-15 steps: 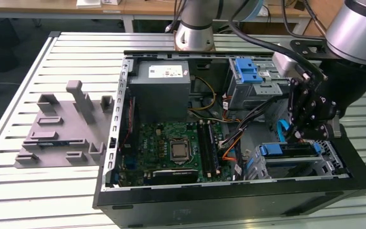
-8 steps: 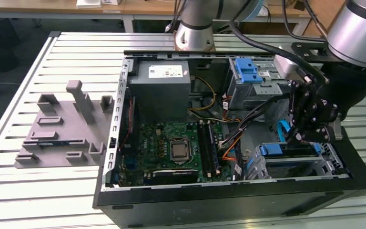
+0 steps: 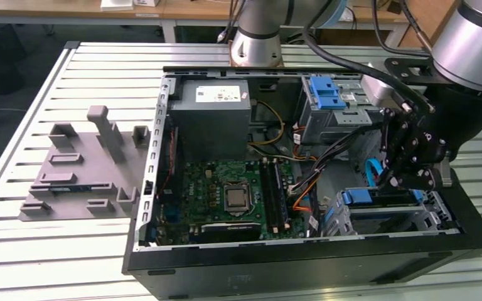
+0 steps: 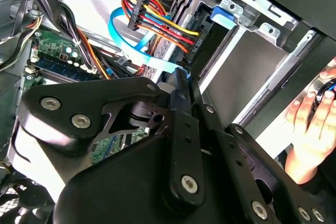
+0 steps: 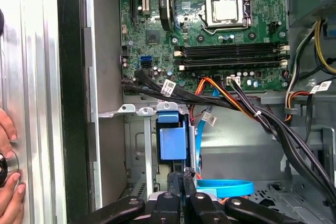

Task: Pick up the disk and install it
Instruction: 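Insert the second disk wire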

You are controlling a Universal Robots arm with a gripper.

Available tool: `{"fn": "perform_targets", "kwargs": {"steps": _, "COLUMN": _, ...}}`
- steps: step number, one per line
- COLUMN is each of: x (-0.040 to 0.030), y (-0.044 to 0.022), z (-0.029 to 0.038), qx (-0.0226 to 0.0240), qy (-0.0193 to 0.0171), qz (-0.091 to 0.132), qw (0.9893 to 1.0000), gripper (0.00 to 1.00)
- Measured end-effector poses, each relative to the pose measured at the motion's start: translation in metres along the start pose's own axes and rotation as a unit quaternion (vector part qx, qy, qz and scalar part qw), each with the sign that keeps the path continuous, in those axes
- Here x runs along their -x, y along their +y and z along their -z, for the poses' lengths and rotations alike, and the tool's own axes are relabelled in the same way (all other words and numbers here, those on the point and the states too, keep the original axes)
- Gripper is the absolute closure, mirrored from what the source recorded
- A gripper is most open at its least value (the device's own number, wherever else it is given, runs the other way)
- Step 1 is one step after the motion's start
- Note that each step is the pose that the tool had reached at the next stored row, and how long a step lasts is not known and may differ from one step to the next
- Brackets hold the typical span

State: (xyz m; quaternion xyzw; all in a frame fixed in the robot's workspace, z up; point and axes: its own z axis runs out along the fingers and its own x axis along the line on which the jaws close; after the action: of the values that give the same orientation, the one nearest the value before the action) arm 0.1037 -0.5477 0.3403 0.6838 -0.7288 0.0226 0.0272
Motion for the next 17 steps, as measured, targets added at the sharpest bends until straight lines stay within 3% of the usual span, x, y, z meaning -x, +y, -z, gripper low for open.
{"fn": "perform_targets", "kwargs": {"steps": 12, "x": 0.0, "y": 0.0, "z": -0.0005, "qx": 0.0001, "qy": -0.001, "qz": 0.0, "qw": 1.0, "gripper": 0.84}}
{"fn": "perform_targets", "kwargs": {"steps": 14, "x": 0.0, "y": 0.0, "z": -0.0004, "qx": 0.0001, "qy": -0.001, "qz": 0.0, "qw": 1.0, "gripper": 0.82}}
{"fn": "perform_targets", "kwargs": {"steps": 15, "x": 0.0, "y": 0.0, "z": -0.0004, "qx": 0.0001, "qy": -0.0011, "qz": 0.0, "qw": 1.0, "gripper": 0.76}}
{"fn": "perform_targets", "kwargs": {"steps": 17, "x": 0.0, "y": 0.0, "z": -0.0004, "qx": 0.0001, "qy": -0.0011, "qz": 0.0, "qw": 1.0, "gripper": 0.76}}
